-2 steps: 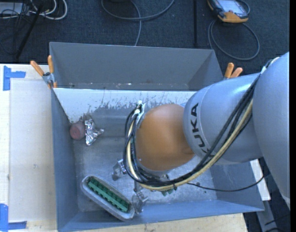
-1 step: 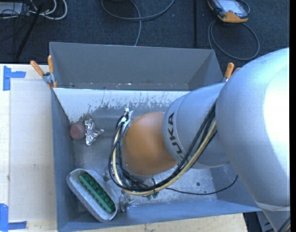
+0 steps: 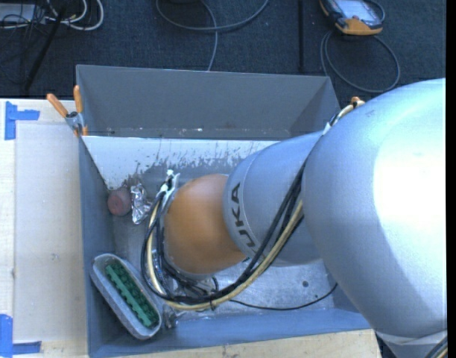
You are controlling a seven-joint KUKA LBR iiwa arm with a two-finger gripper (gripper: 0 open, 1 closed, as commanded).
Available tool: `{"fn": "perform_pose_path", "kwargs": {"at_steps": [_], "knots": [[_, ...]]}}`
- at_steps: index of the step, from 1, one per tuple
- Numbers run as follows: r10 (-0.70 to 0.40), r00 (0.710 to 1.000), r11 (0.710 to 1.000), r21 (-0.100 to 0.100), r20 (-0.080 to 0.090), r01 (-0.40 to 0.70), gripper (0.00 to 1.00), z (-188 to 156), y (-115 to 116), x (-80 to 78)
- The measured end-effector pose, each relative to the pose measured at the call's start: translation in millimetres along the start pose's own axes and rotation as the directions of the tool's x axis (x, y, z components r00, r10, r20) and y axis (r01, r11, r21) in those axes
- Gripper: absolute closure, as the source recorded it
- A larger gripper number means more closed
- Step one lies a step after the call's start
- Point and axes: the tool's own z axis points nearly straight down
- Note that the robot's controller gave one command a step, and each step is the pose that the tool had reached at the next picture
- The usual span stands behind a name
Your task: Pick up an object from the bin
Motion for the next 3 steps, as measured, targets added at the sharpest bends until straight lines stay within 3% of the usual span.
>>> {"fn": "perform_pose_path", "kwargs": {"at_steps": [1,2,3], "knots": [[-0.073,0.997,0.997,-0.001,-0.015,0.073,0.00,-24.6,-71.7,18.4],[-0.075,0.997,0.997,-0.005,-0.016,0.075,1.00,-23.5,-67.7,18.4],[-0.073,0.997,0.997,-0.005,-0.016,0.073,0.00,-23.5,-67.7,18.5]]}}
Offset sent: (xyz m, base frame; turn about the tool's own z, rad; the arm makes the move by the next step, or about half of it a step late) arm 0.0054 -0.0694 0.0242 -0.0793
